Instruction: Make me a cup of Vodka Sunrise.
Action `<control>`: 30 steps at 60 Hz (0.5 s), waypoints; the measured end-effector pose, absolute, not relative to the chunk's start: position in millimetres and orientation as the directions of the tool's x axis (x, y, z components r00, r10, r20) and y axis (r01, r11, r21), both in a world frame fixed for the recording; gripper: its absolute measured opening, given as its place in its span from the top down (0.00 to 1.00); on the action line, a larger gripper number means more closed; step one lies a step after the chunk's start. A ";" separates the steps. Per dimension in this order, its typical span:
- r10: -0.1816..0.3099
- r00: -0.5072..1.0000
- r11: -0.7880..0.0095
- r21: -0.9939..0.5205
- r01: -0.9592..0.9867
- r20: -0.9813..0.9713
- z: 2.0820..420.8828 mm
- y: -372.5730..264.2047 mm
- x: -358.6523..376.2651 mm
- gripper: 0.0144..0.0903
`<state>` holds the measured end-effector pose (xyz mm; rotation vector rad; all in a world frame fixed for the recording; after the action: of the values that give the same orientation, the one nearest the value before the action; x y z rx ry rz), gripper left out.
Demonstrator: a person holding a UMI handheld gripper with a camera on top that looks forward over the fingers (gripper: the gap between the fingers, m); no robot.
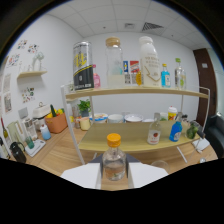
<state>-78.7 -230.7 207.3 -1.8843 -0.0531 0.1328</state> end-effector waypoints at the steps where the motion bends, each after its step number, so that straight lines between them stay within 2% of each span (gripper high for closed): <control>1: 0.105 0.992 -0.318 -0.947 -0.036 -0.073 203.1 -234.3 -79.5 0.73; 10: 0.092 0.992 -0.363 -0.931 -0.044 -0.082 157.4 -246.8 -83.3 0.73; 30: 0.032 0.997 -0.452 -0.891 -0.048 -0.070 68.6 -201.9 -81.0 0.73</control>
<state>-81.0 -201.9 68.6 -2.0376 0.0110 0.0916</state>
